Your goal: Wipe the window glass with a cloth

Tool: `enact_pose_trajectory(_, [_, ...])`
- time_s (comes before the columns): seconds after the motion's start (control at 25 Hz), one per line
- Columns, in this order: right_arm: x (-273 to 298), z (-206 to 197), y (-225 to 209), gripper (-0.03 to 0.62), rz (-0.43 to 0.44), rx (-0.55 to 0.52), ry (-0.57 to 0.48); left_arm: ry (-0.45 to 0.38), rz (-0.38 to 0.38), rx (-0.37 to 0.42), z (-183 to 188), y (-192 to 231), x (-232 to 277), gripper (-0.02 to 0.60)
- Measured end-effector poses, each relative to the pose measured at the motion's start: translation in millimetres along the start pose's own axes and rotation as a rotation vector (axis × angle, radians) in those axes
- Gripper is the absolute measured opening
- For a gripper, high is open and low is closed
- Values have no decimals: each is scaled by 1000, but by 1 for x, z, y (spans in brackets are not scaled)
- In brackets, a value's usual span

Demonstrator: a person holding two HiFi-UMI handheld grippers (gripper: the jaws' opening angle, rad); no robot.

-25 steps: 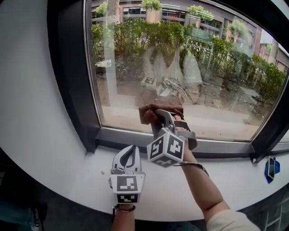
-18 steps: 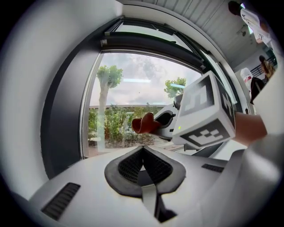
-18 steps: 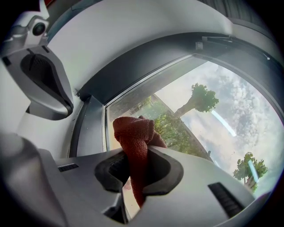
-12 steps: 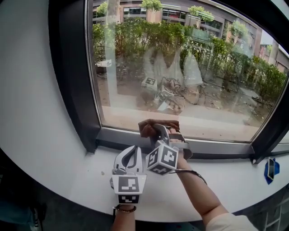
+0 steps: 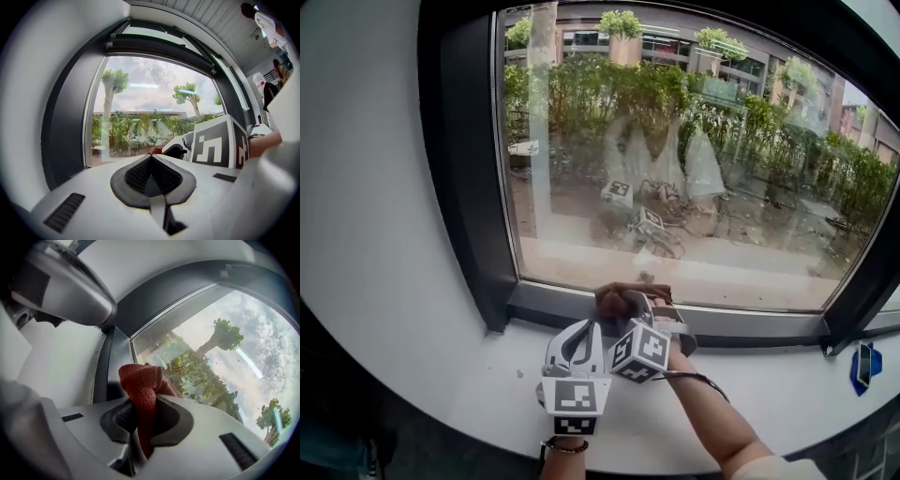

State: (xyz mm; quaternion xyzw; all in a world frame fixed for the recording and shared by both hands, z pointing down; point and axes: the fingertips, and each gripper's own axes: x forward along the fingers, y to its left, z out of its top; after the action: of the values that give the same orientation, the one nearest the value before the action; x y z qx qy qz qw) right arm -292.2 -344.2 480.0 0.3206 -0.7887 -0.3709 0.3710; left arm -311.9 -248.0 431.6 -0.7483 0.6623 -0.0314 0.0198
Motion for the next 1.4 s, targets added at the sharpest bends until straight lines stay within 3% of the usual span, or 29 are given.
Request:
enact_pose_trajectory(0.28, [-12, 8, -2, 67, 17, -43, -32, 3, -4, 2, -4, -1, -1, 20])
enact_pose_trajectory(0.44, [-49, 47, -53, 69, -132, -139, -142, 0, 5, -14, -8, 4, 0, 20])
enact_pose_trajectory(0.64, [-113, 125, -166, 69, -383, -337, -258, 0, -4, -35, -13, 5, 4, 20])
enact_pose_trajectory(0.84, [-185, 209, -292, 69, -701, -540, -290, 13, -14, -19, -15, -1, 6, 20])
enact_pose_trajectory(0.96, [-207, 250, -342, 69, -849, -649, -270, 19, -26, 0, -19, -6, 8, 20])
enact_pose_trajectory(1.16, [-209, 295, -377, 69, -974, -744, -235, 30, -39, 36, -23, -8, 6, 20])
enact_pose_trajectory(1.4, [-172, 312, -382, 69, -1029, -846, -152, 33, -35, 79, -27, -2, -2, 20])
